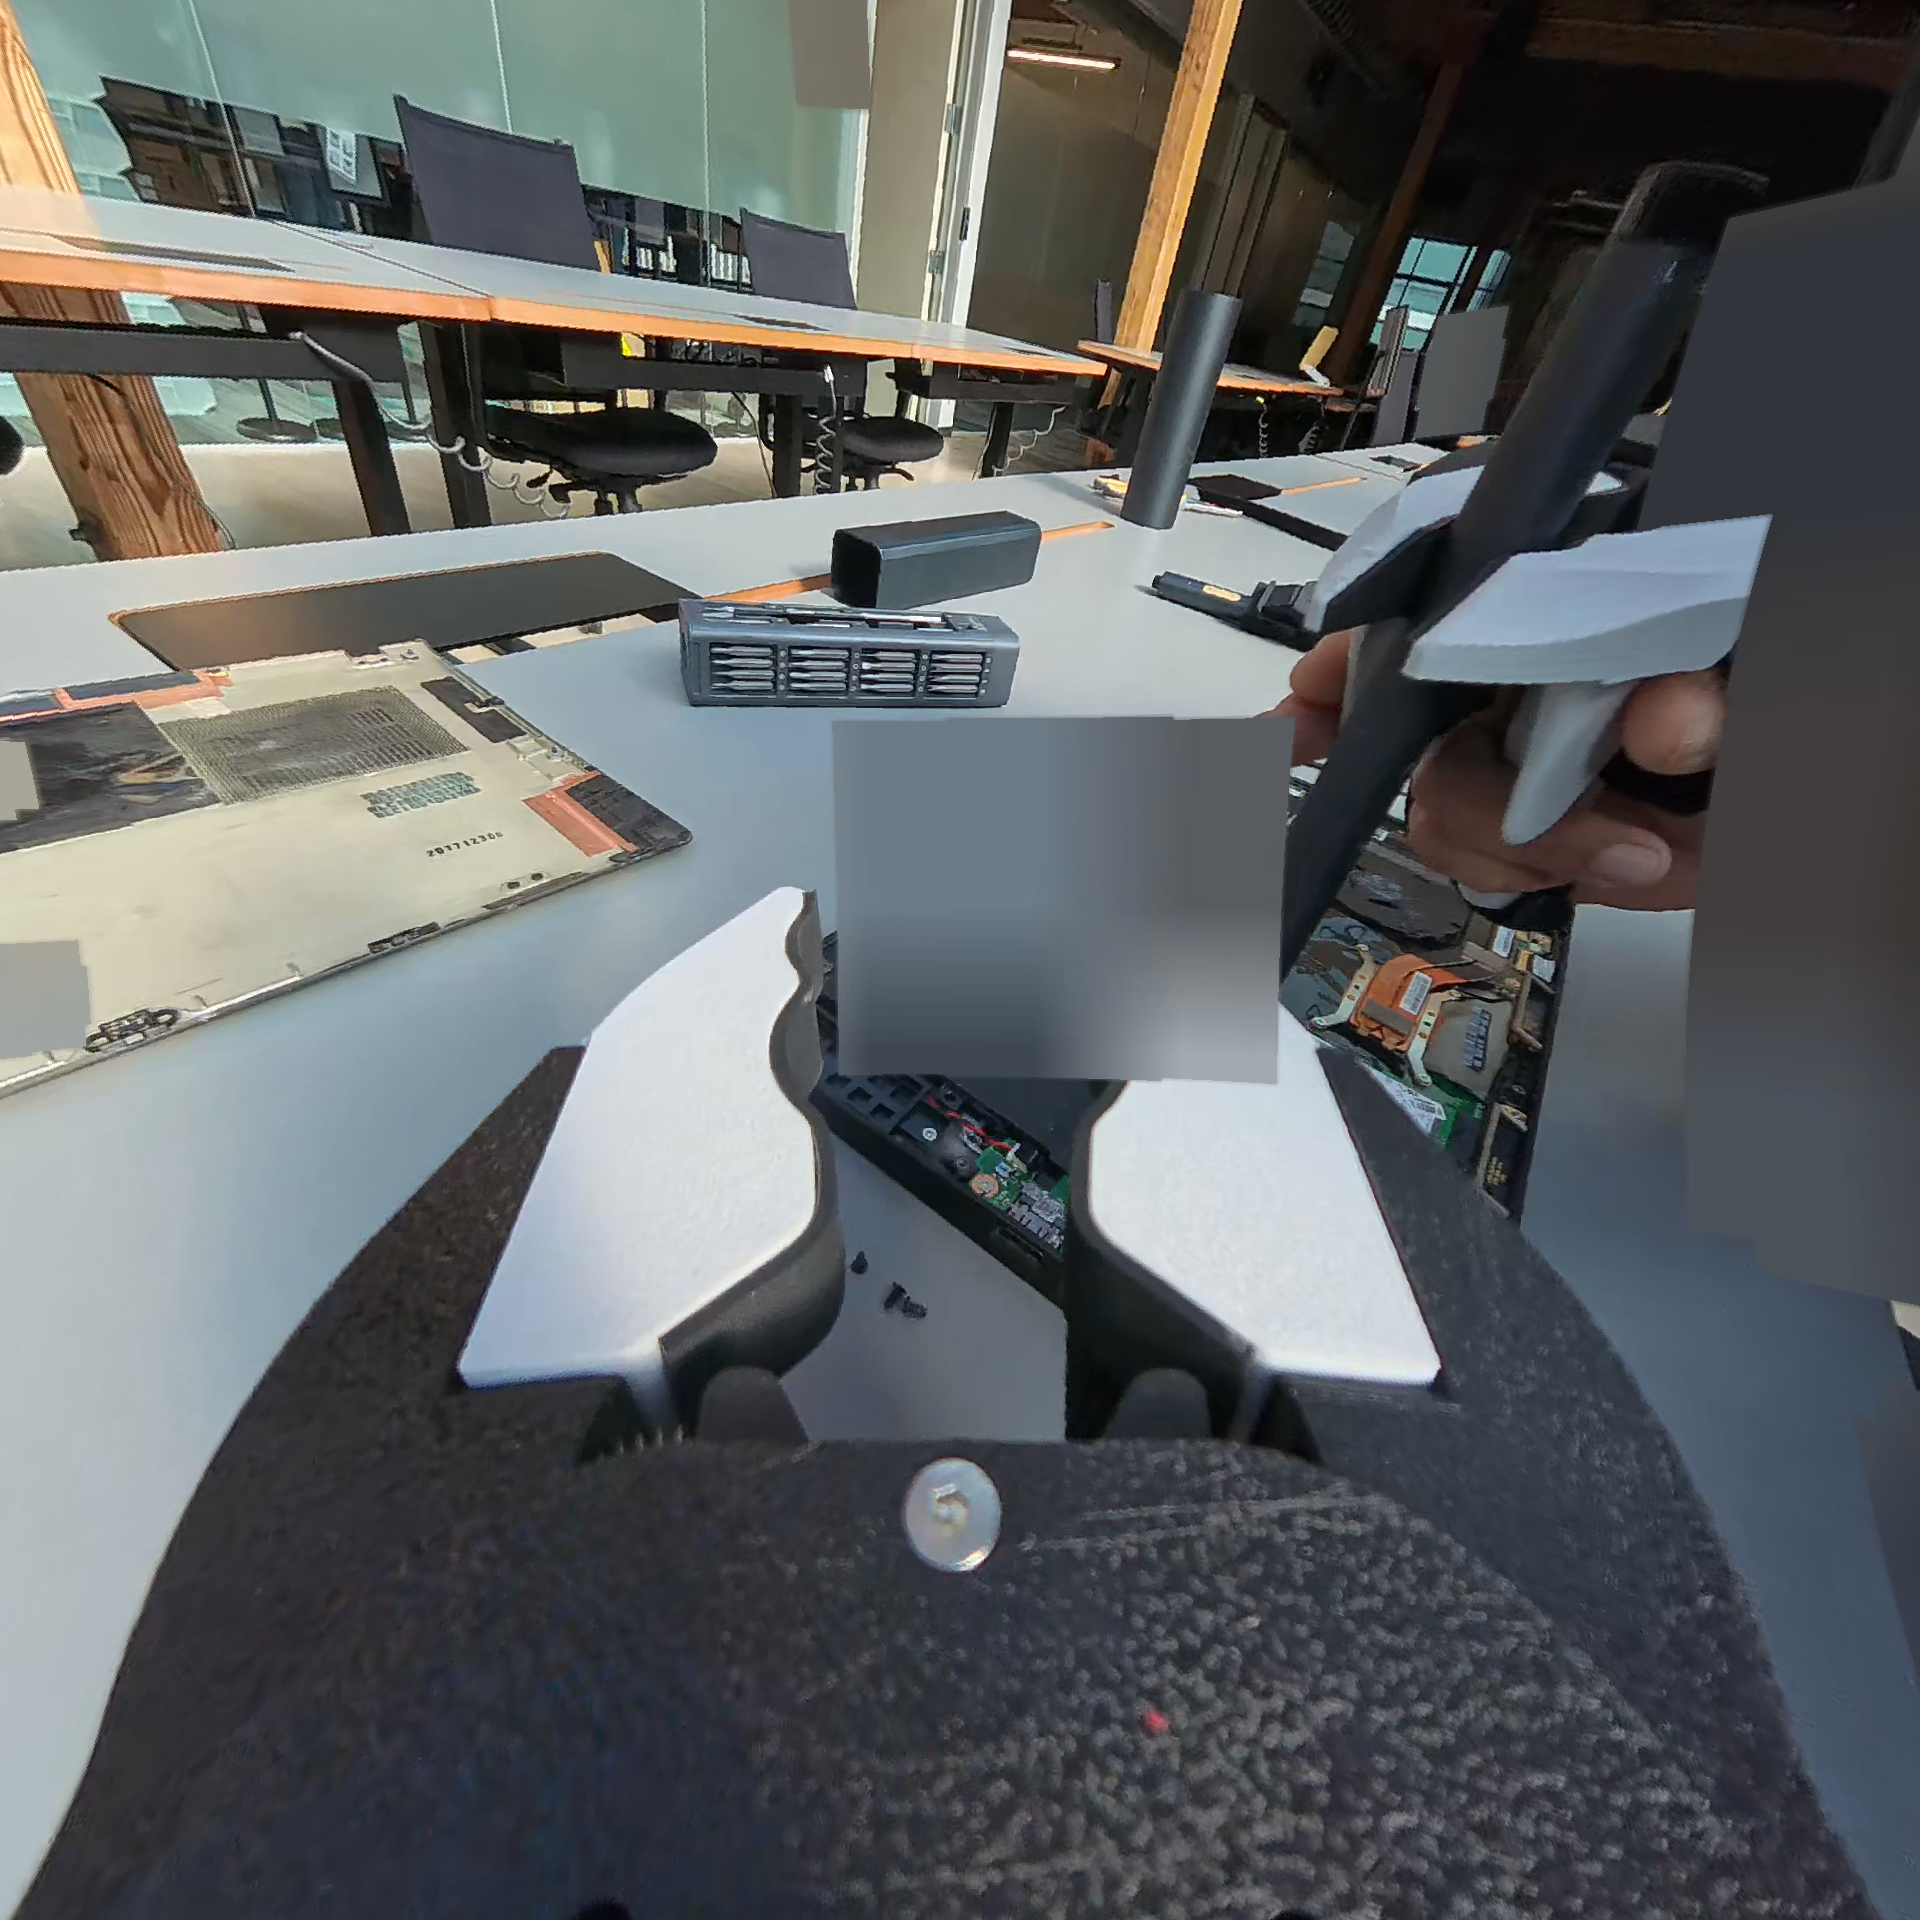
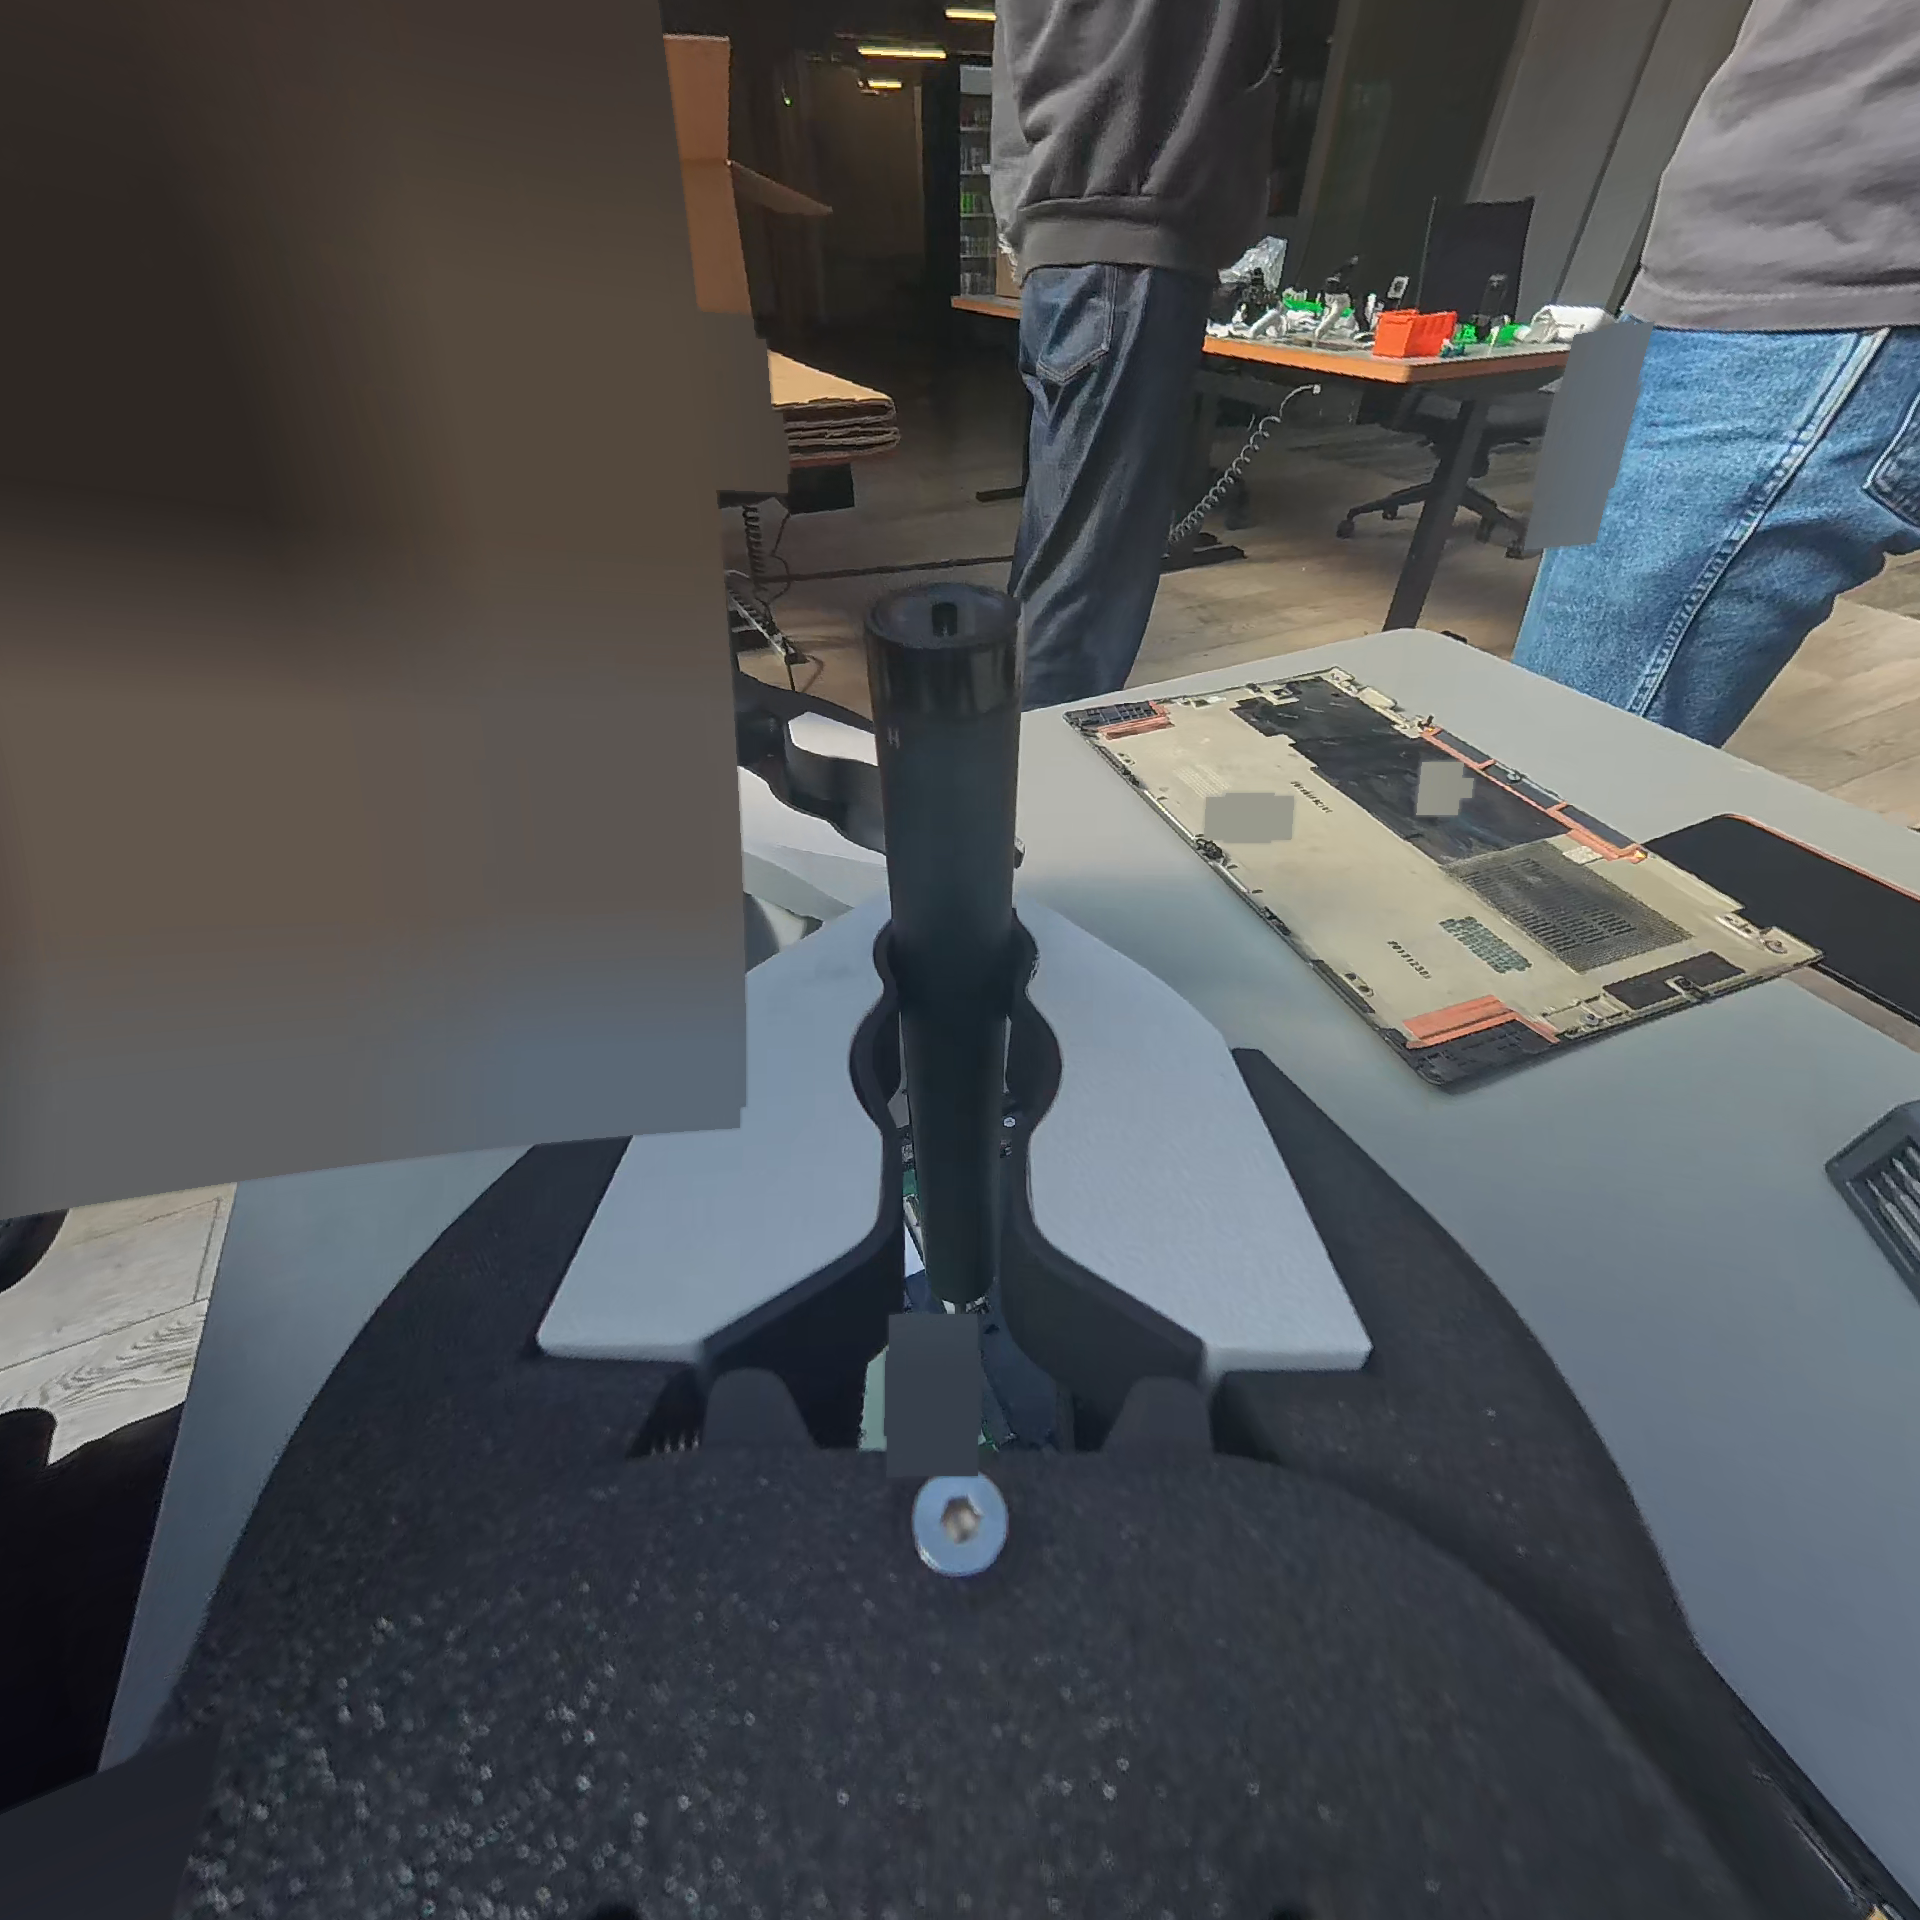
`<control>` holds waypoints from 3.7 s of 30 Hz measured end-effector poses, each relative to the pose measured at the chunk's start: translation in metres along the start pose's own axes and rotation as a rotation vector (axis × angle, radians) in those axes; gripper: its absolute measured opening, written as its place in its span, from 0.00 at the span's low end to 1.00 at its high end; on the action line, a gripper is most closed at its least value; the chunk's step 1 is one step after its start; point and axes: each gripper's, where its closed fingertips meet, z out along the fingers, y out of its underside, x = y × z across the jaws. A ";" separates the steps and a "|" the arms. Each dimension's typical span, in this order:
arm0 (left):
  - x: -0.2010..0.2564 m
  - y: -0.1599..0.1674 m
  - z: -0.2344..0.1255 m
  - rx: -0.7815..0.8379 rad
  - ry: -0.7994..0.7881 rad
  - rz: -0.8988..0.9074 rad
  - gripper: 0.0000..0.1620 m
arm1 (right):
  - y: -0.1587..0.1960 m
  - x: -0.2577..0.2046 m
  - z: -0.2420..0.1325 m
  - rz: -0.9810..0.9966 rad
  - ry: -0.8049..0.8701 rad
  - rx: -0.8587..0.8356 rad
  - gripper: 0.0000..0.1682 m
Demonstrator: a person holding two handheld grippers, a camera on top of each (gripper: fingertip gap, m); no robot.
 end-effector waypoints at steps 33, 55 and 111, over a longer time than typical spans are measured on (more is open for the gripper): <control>0.007 0.006 0.003 -0.030 0.053 0.010 0.24 | 0.001 0.010 0.011 0.066 0.042 0.034 0.09; 0.085 0.027 0.036 -0.289 0.457 0.082 0.20 | 0.006 0.005 0.004 0.095 -0.017 -0.094 0.09; 0.084 0.017 0.042 -0.217 0.658 0.044 0.10 | 0.010 -0.004 0.005 0.050 -0.121 -0.134 0.10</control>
